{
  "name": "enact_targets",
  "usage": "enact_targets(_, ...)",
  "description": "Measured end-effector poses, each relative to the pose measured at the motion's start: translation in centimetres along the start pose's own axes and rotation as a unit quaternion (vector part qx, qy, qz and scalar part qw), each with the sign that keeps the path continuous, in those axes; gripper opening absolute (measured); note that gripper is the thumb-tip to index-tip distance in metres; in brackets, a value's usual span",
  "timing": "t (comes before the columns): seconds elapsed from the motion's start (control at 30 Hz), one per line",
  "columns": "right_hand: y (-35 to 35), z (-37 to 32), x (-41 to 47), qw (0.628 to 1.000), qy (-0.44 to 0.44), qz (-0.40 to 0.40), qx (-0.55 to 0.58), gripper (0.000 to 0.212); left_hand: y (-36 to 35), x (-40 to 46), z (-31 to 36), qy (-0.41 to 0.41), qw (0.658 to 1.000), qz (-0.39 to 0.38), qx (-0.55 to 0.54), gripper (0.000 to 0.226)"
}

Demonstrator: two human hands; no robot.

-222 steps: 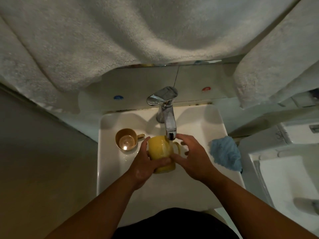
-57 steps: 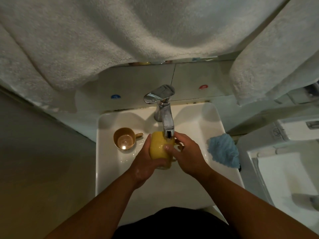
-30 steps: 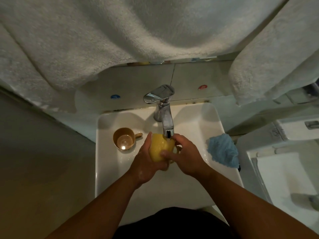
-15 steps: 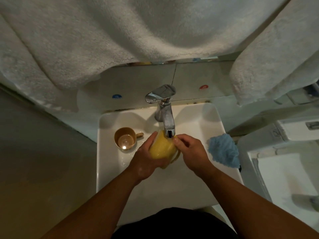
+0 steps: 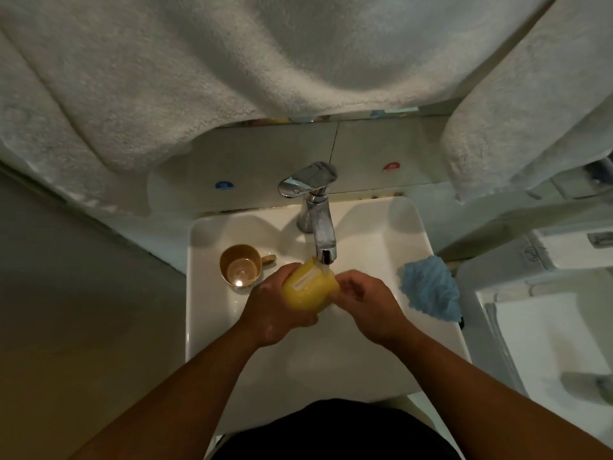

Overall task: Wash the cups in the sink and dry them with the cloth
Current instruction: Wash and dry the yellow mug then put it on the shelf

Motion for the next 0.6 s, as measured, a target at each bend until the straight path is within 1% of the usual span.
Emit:
enact_targets(0.1, -0.1, -1.0, 0.3, 0.999, 0.037, 0.008, -0.023, 0.044, 1.0, 0.3, 0.3, -0.05, 0.998, 0.017, 0.036, 0.103)
enact_targets(0.13, -0.3, -1.5, 0.4, 0.998, 0.053, 0.0, -0.042, 0.049, 1.3, 0.4, 0.4, -0.061, 0.997, 0.017, 0.053, 0.103)
enact_targets(0.17, -0.4, -1.9, 0.6, 0.996, 0.064, -0.003, -0.057, 0.048, 1.4, 0.5, 0.6, -0.073, 0.995, 0.013, 0.067, 0.101)
enact_targets(0.2, -0.2, -2.4, 0.7, 0.995, 0.074, 0.001, -0.07, 0.043, 1.6, 0.5, 0.8, -0.083, 0.993, 0.011, 0.078, 0.099)
enact_targets(0.27, 0.6, -3.1, 1.0, 0.988, 0.097, 0.025, -0.117, 0.025, 1.8, 0.3, 0.9, -0.087, 0.993, 0.014, 0.072, 0.094)
enact_targets(0.33, 1.1, -3.2, 1.1, 0.982, 0.112, 0.037, -0.145, 0.015, 1.9, 0.2, 0.5, -0.08, 0.995, 0.021, 0.053, 0.092)
enact_targets(0.47, 1.4, -2.8, 1.0, 0.985, 0.115, 0.046, -0.117, 0.01, 2.0, 0.1, 0.0, -0.068, 0.997, 0.02, 0.034, 0.094)
enact_targets(0.6, 1.2, -3.3, 1.0, 0.979, 0.126, 0.034, -0.155, 0.008, 2.1, -0.1, -0.3, -0.063, 0.997, 0.008, 0.036, 0.094)
Point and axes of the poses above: each hand's wrist, its own x-axis towards the middle knuckle, its own y-axis out of the back of the hand, z = x × y, the point moved 7 cm from there along x, towards the middle knuckle, and after that the axes turned 3 degrees about -z, right-handed, at the moved point
